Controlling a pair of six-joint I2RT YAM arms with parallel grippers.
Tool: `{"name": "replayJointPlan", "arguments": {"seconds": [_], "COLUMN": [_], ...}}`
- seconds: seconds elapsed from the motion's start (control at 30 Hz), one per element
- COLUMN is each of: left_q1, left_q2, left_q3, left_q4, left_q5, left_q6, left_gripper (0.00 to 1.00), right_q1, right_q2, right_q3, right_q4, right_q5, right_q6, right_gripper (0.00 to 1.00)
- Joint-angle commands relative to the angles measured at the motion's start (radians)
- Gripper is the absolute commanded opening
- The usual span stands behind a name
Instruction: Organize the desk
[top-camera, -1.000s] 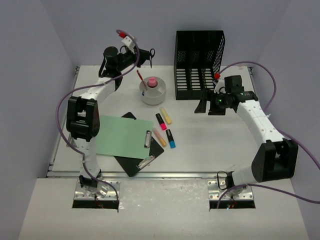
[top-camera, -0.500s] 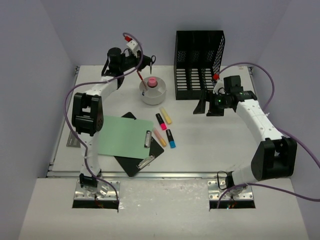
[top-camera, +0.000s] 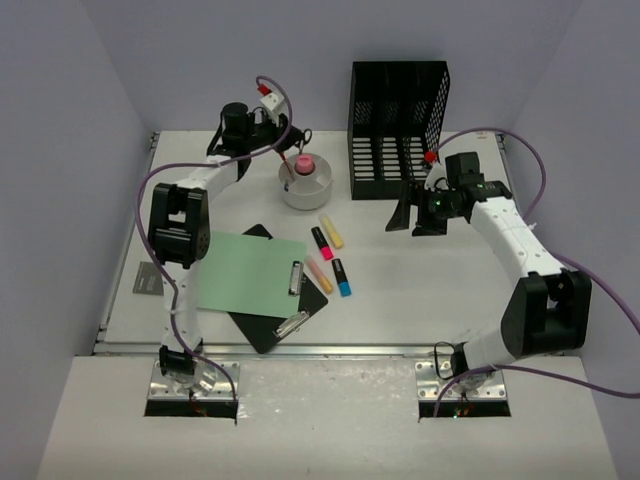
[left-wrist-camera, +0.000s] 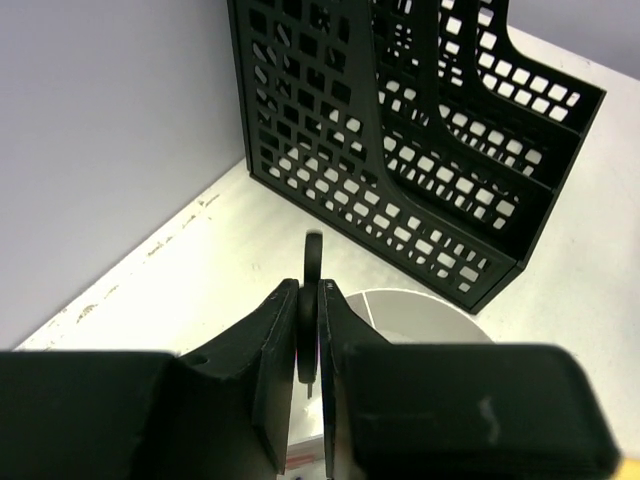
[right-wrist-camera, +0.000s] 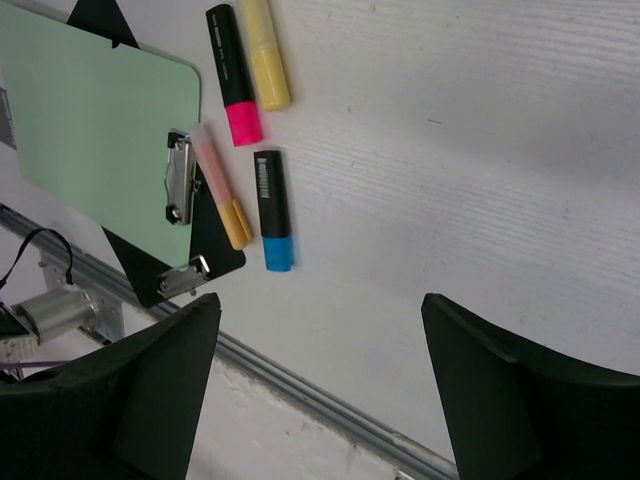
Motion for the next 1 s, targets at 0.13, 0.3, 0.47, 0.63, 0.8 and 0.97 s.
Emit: {"name": "replayJointPlan", "arguments": {"seconds": [0.13,0.3,0.47,0.63,0.8,0.97], "left_q1": [0.016,0.016,0.017,0.019,0.021,0.033], "left_q2": [0.003,-0.001,-0.047,-0.144,-0.270,-0.516], "left_q3": [0.016,0.007,0.007,0.074,0.191,0.004], "left_q4": [-0.013,-0.006,0.049,0.095,0.054,-0.049], "left_q5": [0.026,0.025,0.005,-0.052,-0.180,-0.271], "left_q6": [0.056,0.054,-0.004,-0.105,-0.165,-0.164], "left_gripper": [0.13,0.18,0.39,0.53,0.56,0.57], "right_q1": [-0.002,-0.002,-0.002,0.015,0.140,0.294], "right_q2": [0.011,0.013,0.005,-0.019,-0.018,0.024], "right_q3": [0.043,0.045,0.042,0.017,0.009,0.000], "right_q4": [0.003,0.000,0.000,0.019,0.040,0.080], "right_q5": [-0.031,-0.039,-0.042,-0.028,0.074,0.245], "right_q6": [0.000,-0.006,-0.017,-0.029,-0.080,-0.097], "right_gripper": [0.83,0.83,0.83,0.79,0.75,0.73]}}
